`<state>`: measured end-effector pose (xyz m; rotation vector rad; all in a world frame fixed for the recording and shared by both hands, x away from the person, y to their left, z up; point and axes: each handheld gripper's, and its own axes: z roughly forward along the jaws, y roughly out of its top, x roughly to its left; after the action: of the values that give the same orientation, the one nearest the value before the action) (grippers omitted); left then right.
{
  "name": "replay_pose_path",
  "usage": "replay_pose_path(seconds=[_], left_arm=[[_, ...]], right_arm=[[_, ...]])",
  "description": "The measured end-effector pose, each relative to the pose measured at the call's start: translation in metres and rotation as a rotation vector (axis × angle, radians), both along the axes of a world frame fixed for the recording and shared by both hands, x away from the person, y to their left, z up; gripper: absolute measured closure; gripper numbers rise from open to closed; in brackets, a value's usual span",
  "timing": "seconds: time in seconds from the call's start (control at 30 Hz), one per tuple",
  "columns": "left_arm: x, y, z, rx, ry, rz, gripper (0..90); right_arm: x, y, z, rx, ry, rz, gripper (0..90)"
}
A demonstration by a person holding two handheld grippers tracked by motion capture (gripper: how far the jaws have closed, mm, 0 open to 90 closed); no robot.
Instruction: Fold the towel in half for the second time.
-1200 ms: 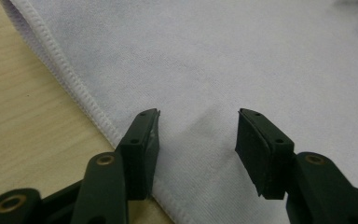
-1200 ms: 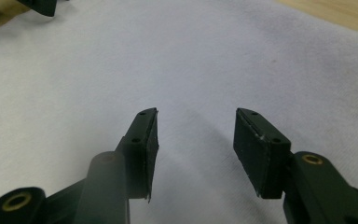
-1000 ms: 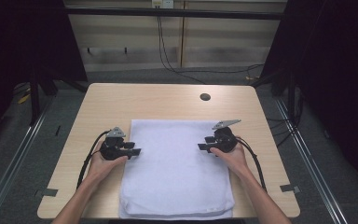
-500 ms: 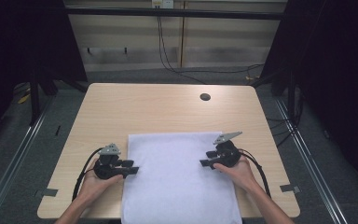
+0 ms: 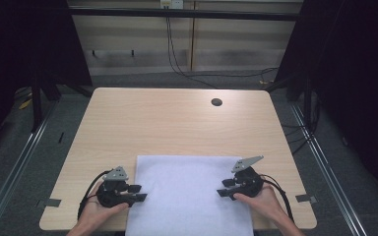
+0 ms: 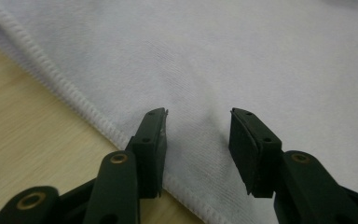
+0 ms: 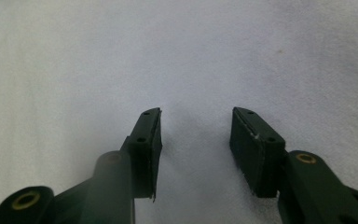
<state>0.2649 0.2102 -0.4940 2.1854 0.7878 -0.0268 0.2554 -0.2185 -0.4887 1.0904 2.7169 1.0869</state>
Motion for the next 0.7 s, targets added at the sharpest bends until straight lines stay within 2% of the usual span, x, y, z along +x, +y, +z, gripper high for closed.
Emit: replay_pose_path(seconds=[0.03, 0.07, 0.1, 0.17, 0.2, 0.23, 0.27, 0.3, 0.33, 0.43, 0.5, 0.57, 0.6, 0.7], left_arm=[[0.001, 0.002, 0.001, -0.022, 0.004, 0.013, 54.0], [0.004, 0.004, 0.003, -0.028, -0.011, 0.018, 53.3], [0.006, 0.004, 0.004, -0.025, -0.024, 0.024, 53.9], [0.016, 0.006, 0.006, -0.021, -0.054, 0.043, 53.7], [0.022, 0.006, 0.007, -0.016, -0.061, 0.06, 53.7], [0.028, 0.006, 0.007, -0.014, -0.069, 0.078, 53.7], [0.034, 0.006, 0.007, -0.022, -0.07, 0.089, 53.8], [0.04, 0.006, 0.007, -0.034, -0.065, 0.097, 53.9], [0.045, 0.006, 0.008, -0.032, -0.071, 0.105, 53.9], [0.062, 0.007, 0.01, -0.058, -0.08, 0.125, 54.0], [0.072, 0.006, 0.012, -0.048, -0.111, 0.157, 53.8], [0.083, 0.007, 0.012, -0.071, -0.088, 0.164, 53.2], [0.086, 0.006, 0.013, -0.067, -0.111, 0.18, 53.1], [0.094, 0.003, 0.014, -0.057, -0.109, 0.165, 52.3]], right_arm=[[-0.001, -0.003, 0.002, 0.01, -0.021, -0.009, 53.9], [0.0, -0.008, 0.005, 0.021, -0.051, -0.035, 53.7], [0.006, -0.016, 0.01, 0.032, -0.096, -0.072, 53.2], [0.018, -0.029, 0.016, 0.05, -0.128, -0.137, 53.4], [0.026, -0.036, 0.018, 0.048, -0.141, -0.163, 53.2], [0.035, -0.041, 0.019, 0.02, -0.15, -0.179, 53.2], [0.043, -0.046, 0.018, 0.008, -0.151, -0.198, 52.6], [0.051, -0.051, 0.016, 0.026, -0.135, -0.213, 52.5], [0.058, -0.054, 0.014, 0.021, -0.128, -0.228, 52.5], [0.073, -0.057, 0.006, 0.017, -0.115, -0.228, 51.5], [0.08, -0.058, 0.002, -0.008, -0.109, -0.229, 51.3], [0.085, -0.061, -0.003, -0.005, -0.09, -0.238, 51.2], [0.085, -0.062, -0.005, -0.021, -0.091, -0.244, 51.8], [0.085, -0.063, -0.008, -0.006, -0.073, -0.215, 52.9]])
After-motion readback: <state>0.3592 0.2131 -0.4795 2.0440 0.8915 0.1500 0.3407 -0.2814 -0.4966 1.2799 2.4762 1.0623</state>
